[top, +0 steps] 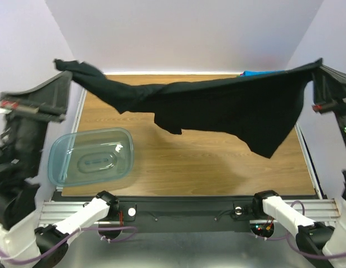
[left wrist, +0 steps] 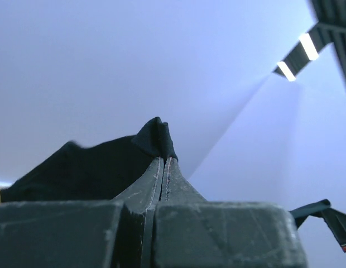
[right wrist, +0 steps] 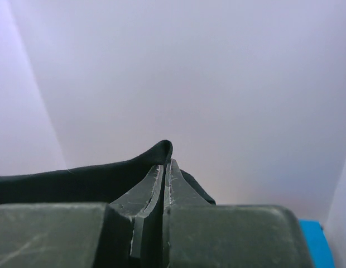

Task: Fold and stack the t-shirts
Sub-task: Flatten the tshirt out

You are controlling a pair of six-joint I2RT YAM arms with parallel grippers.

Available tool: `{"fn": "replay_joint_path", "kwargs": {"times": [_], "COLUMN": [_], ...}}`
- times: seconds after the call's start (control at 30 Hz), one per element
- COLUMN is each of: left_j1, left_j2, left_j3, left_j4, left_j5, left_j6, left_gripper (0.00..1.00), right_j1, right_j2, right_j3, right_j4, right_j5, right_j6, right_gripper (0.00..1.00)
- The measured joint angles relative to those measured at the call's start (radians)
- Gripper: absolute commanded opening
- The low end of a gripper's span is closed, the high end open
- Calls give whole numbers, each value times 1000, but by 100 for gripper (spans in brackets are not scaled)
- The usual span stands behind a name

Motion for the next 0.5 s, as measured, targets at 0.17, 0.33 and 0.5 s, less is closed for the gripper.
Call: {"fn": "replay_joint_path", "kwargs": {"times": [0.17, 0.33, 0.5], "left_j1": [0, 7, 7], "left_j2": [-35, -35, -31], "left_j3": [79, 114, 80], "left_j4": [0, 0, 14], "left_j5": [122, 239, 221], "left_j6": [-3, -13, -11], "left_gripper": [0, 0, 0], "right_j1": [0, 0, 0], "right_j2": [-52, -72, -70], "right_j3": [93, 144, 97], "right_j4": [-7, -6, -6], "right_j5": [-106, -148, -93], "right_j6": [14, 35, 35], "right_gripper": [0, 0, 0]}}
